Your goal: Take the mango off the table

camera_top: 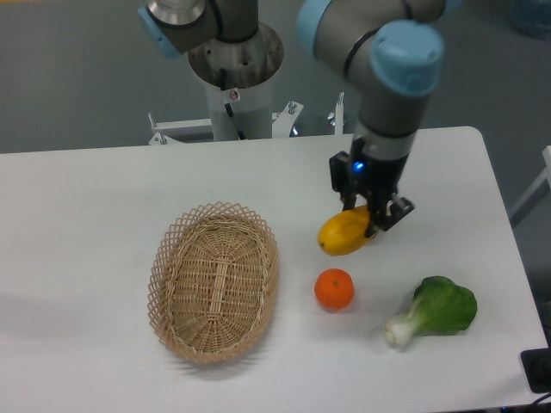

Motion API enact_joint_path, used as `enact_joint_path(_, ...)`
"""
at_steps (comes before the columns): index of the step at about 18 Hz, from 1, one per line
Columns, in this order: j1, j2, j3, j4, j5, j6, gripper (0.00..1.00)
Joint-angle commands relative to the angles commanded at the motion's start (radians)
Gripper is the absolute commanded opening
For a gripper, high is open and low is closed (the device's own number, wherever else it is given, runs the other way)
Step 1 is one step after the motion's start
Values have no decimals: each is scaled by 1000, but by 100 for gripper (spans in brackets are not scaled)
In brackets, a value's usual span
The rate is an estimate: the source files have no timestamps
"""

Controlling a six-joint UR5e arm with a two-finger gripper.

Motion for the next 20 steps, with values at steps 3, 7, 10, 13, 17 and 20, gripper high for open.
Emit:
enact_joint_path(3, 14, -8, 19, -2, -5, 12, 38)
enact_joint_path(7, 44, -6, 22, -9, -5, 49, 38)
enact_joint_path(10, 54, -8, 25, -9, -3, 52, 38)
enact_joint_path(13, 68, -9, 25, -9, -3, 77, 38)
enact_joint_path(17, 72, -11, 25, -9, 1, 92, 38)
enact_joint_path(20, 72, -11, 22, -9, 1, 92, 38)
